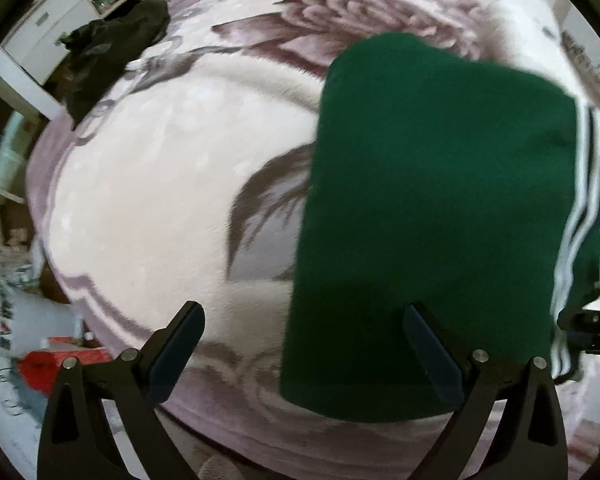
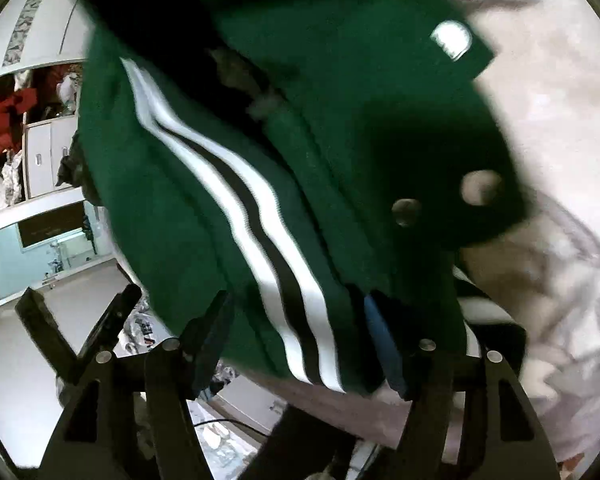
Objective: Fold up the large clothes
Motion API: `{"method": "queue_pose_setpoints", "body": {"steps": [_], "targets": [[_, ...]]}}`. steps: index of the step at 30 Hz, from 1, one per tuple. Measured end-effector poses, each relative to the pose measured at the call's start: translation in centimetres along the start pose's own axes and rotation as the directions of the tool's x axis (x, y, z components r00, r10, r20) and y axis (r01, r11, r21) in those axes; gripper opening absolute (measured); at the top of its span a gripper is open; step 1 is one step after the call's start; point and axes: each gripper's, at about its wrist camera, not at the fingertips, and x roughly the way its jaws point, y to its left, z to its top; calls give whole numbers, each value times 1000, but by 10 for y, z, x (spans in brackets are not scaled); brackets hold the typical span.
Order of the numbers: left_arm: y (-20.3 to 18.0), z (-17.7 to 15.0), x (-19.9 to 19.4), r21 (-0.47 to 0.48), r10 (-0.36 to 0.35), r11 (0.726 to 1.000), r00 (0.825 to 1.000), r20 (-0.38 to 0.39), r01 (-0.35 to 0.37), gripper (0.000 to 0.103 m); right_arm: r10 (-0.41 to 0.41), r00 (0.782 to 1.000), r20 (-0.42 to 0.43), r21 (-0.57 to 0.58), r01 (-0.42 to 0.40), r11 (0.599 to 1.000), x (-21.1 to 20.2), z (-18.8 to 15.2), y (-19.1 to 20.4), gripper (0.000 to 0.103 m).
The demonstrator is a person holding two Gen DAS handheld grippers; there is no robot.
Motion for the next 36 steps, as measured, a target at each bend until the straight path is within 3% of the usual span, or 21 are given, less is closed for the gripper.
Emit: {"method": "queue_pose_setpoints", "body": {"steps": [4, 9, 12, 13, 15, 17, 22, 27, 30, 33, 36], "targets": [[-1, -4, 7, -25, 17, 1000, 1000, -7, -18, 103, -53, 999, 0, -11, 53, 999, 17, 0, 7, 70], [-4, -3, 4, -37, 30, 999, 1000, -10, -30, 103, -84, 992, 98, -7, 85, 996, 1, -15, 6, 69], [-6, -3, 4, -37, 34, 999, 999, -12, -34, 103, -85, 994, 66, -26, 87, 996, 19, -16, 5, 69], [-7, -4, 4, -35, 36, 999, 999, -15, -37, 103, -84, 994, 63, -21, 86, 996, 26, -17, 6, 65], [-7, -5, 0, -40, 36, 999, 999, -16, -36, 103, -95, 991, 95, -23, 97, 995, 25, -22, 10, 25], [-8, -7, -5, -44, 28, 999, 1000, -11, -29, 103, -62, 991, 116, -18, 64, 998, 18, -27, 12, 12], [-15, -8, -24, -32, -31, 999, 999, 15, 31, 103, 30, 983, 181, 6, -32, 999, -43, -65, 16, 8], [-37, -4, -35, 17, -83, 996, 996, 37, 83, 103, 37, 961, 274, 19, -43, 999, -116, -95, 23, 7], [-49, 2, -34, 37, -107, 994, 993, 50, 106, 103, -11, 950, 311, 37, -1, 999, -140, -82, 13, 7], [-59, 10, -26, 60, -101, 993, 993, 60, 97, 103, -112, 945, 307, 82, 90, 992, -154, -40, -22, 7], [-68, 19, -2, 87, -81, 993, 996, 41, 78, 103, -210, 941, 267, 84, 195, 977, -110, -2, -43, 7]]}}
